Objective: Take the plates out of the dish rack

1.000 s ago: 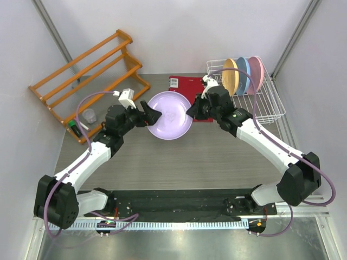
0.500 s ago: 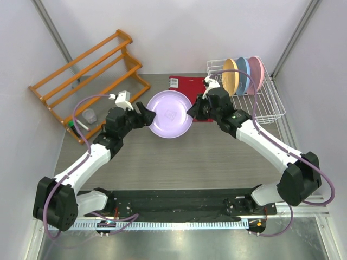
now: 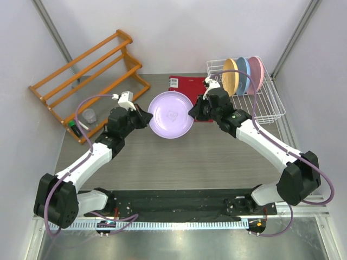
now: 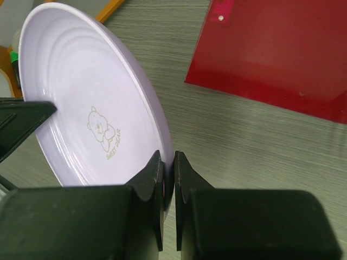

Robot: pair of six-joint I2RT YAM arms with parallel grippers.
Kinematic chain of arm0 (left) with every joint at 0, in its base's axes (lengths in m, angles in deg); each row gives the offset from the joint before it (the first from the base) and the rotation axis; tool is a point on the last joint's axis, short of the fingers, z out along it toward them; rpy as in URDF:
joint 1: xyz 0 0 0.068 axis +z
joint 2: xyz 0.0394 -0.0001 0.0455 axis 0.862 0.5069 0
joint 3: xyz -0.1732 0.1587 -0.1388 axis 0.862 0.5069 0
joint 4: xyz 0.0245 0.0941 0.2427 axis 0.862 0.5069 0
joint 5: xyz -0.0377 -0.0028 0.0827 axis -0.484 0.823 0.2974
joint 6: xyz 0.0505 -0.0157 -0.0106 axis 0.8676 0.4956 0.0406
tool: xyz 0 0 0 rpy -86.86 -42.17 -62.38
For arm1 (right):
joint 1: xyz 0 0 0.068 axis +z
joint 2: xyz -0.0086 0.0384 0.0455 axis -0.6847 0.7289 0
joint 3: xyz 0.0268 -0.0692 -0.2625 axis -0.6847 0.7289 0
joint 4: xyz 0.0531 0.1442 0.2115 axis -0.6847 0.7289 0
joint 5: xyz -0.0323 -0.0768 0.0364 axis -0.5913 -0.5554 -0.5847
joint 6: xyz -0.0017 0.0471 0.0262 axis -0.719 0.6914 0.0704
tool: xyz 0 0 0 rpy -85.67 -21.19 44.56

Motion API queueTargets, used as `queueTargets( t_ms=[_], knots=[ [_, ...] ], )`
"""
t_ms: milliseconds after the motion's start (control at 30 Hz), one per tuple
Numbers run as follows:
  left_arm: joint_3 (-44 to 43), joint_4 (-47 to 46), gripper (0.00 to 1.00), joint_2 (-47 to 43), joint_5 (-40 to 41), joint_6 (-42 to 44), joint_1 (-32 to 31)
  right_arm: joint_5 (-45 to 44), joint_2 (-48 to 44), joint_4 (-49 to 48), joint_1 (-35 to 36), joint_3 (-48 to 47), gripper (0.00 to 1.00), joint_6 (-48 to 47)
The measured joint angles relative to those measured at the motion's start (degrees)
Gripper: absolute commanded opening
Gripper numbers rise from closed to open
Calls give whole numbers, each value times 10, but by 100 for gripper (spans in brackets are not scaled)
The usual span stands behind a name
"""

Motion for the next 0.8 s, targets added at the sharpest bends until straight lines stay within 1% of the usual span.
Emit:
queueTargets(
  t_ms=[67, 100, 133, 267, 300, 433, 567, 667, 800],
  knots=[
    [0, -7, 0, 5, -5, -2, 0, 0, 2, 2, -3, 0, 17, 0],
    [0, -9, 0, 7, -6, -3, 0, 0, 3, 2, -3, 0, 25, 0],
    [0, -10, 0, 9, -6, -3, 0, 1, 5, 2, -3, 0, 51, 0],
    [0, 6, 0, 12, 5, 6, 0, 7, 5, -5, -3, 0, 78, 0],
    [1, 12, 0, 12, 9, 8, 0, 5, 5, -7, -3, 0, 83, -1],
    [8, 50, 0, 3, 50, 20, 1, -19, 5, -5, -7, 0, 86, -9],
    [27, 90, 0, -24, 85, 20, 1, -50, 5, 5, -22, 0, 88, -24],
    [45, 120, 0, -39, 120, 13, 1, -68, 5, 12, -45, -2, 88, -36],
    [82, 151, 0, -42, 178, -4, 1, -81, 7, 20, -96, -7, 88, -47]
  ],
)
